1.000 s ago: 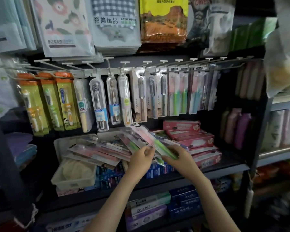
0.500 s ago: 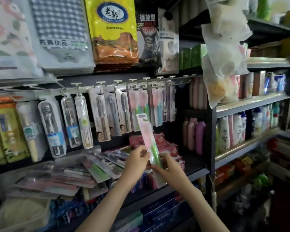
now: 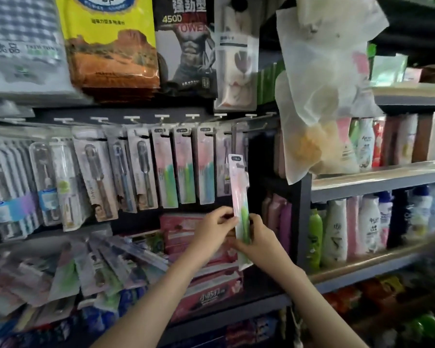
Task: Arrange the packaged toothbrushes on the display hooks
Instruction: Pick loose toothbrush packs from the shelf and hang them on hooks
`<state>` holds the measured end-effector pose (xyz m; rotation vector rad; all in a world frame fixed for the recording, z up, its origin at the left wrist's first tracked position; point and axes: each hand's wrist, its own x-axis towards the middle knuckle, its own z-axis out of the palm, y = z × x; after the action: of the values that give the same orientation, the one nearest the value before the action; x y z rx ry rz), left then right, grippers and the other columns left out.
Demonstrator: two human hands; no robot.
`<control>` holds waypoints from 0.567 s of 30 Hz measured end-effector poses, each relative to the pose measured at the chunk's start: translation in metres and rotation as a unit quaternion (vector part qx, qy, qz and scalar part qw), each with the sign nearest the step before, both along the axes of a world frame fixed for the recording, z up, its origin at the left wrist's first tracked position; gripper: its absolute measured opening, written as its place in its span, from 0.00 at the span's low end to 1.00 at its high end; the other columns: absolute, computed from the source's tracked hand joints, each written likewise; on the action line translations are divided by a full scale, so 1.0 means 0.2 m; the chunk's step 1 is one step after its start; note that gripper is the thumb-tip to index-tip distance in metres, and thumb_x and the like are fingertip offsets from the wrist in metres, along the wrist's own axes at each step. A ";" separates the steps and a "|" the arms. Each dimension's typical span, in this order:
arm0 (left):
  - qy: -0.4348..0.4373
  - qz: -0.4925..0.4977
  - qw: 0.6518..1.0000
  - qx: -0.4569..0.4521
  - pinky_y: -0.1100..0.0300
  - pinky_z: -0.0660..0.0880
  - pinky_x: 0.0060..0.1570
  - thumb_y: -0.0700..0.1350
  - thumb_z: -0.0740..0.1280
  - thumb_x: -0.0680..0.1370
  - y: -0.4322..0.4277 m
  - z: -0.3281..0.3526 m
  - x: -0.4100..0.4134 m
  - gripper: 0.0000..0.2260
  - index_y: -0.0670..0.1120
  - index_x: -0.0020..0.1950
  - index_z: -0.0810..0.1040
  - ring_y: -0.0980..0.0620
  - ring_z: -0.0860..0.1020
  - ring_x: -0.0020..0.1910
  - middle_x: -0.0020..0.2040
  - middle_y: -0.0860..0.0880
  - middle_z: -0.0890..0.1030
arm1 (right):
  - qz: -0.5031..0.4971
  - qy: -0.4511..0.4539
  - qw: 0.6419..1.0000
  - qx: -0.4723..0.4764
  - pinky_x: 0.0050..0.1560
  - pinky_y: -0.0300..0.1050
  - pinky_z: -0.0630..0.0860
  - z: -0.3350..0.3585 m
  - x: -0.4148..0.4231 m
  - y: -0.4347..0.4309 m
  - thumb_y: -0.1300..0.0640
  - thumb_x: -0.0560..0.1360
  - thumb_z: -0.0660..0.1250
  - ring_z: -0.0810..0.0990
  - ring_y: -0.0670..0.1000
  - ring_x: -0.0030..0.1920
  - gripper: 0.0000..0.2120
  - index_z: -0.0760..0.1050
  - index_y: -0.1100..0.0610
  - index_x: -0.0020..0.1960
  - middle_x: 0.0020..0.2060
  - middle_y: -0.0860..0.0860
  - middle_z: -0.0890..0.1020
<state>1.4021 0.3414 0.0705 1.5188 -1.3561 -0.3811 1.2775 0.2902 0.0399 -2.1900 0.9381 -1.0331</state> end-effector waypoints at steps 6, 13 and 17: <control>-0.014 0.040 0.999 0.014 0.61 0.72 0.55 0.52 0.63 0.79 -0.11 -0.01 0.03 0.15 0.50 0.64 0.74 0.57 0.75 0.55 0.56 0.56 0.77 | -0.022 0.008 0.998 -0.053 0.46 0.49 0.76 0.01 0.03 -0.18 0.52 0.72 0.69 0.78 0.53 0.52 0.26 0.63 0.54 0.66 0.55 0.51 0.76; -0.083 0.144 0.986 0.006 0.71 0.72 0.34 0.47 0.60 0.81 -0.04 -0.02 0.23 0.13 0.53 0.66 0.70 0.61 0.76 0.42 0.55 0.55 0.76 | -0.054 0.103 0.980 -0.162 0.51 0.49 0.74 0.12 0.16 -0.32 0.48 0.74 0.67 0.70 0.55 0.64 0.34 0.55 0.53 0.74 0.64 0.52 0.71; -0.113 0.189 0.975 -0.012 0.76 0.69 0.31 0.45 0.61 0.81 0.00 0.02 0.35 0.15 0.50 0.68 0.69 0.64 0.73 0.41 0.59 0.53 0.75 | -0.077 0.110 0.977 -0.164 0.46 0.48 0.74 0.25 0.28 -0.37 0.46 0.75 0.66 0.74 0.56 0.61 0.35 0.54 0.55 0.75 0.63 0.54 0.72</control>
<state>1.4729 0.3414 0.0736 1.7971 -1.1976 0.0484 1.3337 0.2163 0.0890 -2.5789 1.1174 -1.0970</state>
